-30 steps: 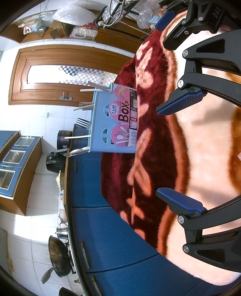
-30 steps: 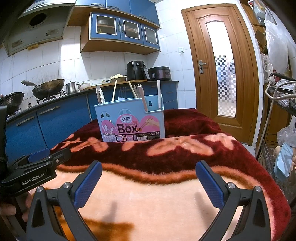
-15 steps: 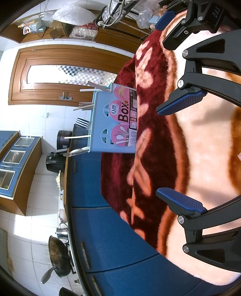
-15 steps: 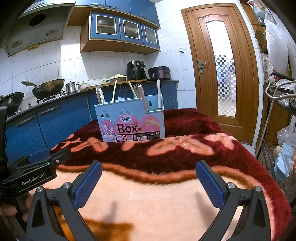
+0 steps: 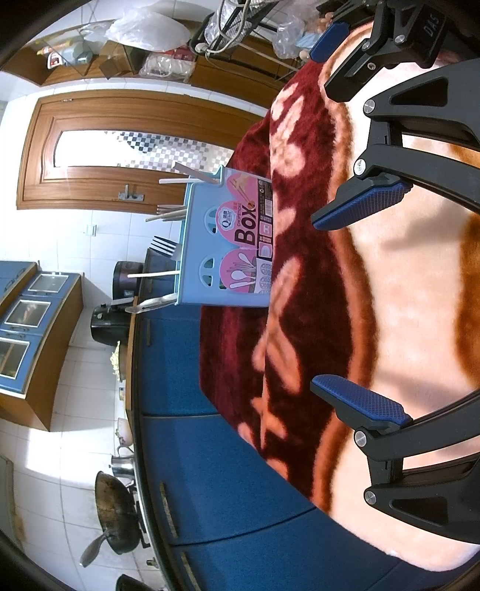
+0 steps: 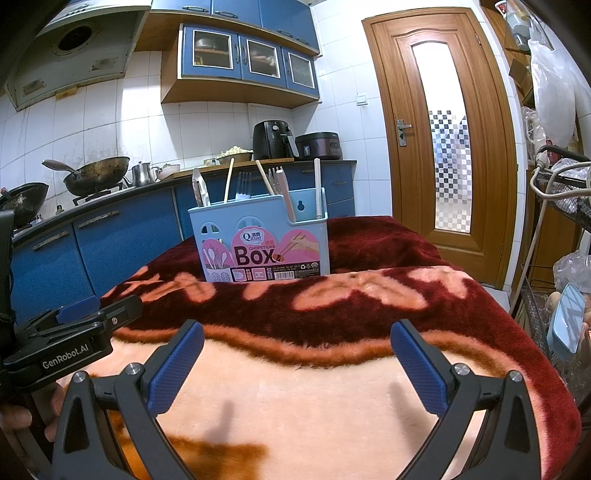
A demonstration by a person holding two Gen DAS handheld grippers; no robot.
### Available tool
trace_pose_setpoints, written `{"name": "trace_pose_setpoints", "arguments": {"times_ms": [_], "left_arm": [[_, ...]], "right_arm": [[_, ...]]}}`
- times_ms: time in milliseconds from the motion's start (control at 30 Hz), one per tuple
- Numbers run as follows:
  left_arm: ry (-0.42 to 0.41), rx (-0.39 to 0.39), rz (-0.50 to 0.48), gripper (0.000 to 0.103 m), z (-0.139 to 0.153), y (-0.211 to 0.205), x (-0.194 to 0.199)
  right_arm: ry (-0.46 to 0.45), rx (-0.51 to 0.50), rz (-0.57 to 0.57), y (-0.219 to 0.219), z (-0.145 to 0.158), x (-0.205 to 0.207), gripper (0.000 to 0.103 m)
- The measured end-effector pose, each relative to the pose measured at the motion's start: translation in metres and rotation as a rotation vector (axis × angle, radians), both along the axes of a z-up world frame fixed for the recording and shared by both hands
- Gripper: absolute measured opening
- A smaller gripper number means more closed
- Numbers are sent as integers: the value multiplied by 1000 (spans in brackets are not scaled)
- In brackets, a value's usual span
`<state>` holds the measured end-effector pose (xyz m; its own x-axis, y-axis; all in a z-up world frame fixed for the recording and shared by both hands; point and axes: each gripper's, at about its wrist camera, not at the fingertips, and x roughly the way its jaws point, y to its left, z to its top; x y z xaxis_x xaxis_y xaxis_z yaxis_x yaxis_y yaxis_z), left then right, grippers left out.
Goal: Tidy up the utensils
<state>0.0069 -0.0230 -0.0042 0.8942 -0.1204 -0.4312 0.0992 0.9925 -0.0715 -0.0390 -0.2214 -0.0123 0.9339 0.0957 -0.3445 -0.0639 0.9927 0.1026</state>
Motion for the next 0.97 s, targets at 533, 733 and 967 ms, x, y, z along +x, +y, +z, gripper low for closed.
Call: {"name": "trace_pose_setpoints", "arguments": {"times_ms": [533,733,967], "left_arm": [[3,-1,-4,81,-2,-1,0],[4,-2,-2,81,-1,-1,0],[4,-1,-2,81,-1,-1,0]], "right_arm": [[1,0,1,0,0,0,103],[2,1,0,0,0,0,103],[3,1,1,0,0,0,103]]}}
